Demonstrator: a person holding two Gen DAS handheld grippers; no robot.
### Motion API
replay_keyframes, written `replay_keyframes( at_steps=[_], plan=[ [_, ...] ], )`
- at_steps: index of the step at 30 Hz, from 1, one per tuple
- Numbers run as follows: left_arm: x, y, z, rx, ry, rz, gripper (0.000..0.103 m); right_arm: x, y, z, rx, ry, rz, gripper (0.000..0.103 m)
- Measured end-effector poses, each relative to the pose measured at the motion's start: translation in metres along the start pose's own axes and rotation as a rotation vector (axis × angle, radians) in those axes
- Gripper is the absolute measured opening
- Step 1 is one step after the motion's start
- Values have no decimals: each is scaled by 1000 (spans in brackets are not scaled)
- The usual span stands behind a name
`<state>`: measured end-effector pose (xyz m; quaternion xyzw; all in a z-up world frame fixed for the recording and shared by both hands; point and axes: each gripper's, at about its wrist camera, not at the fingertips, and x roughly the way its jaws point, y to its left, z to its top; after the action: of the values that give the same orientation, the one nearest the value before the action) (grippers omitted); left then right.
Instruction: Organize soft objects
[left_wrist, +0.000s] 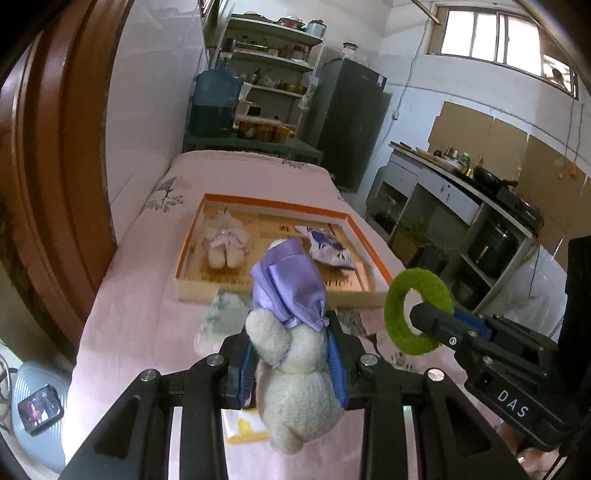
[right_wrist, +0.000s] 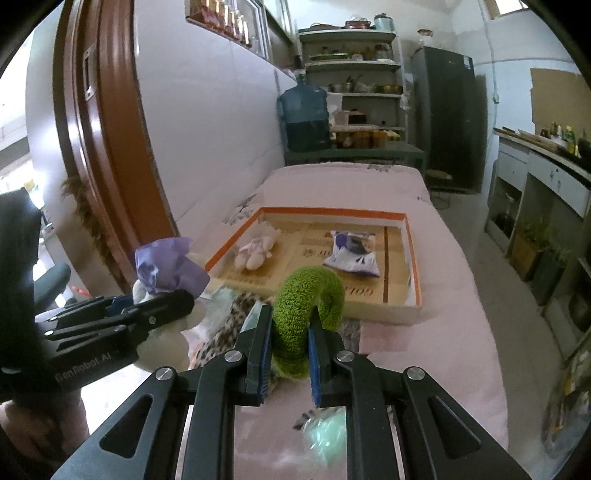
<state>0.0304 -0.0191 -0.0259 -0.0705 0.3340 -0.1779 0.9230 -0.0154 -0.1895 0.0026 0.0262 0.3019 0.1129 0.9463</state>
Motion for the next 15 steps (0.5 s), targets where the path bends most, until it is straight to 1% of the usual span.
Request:
replay_keyframes(
  at_steps=[11,15],
  plan=[
    [28,0,41,11,-24,-11,34,24,-27,31,20,-28,-35,17],
    [43,-1,55,15,-20,-21,34,33,-38,41,25,-30,-54,17]
  ],
)
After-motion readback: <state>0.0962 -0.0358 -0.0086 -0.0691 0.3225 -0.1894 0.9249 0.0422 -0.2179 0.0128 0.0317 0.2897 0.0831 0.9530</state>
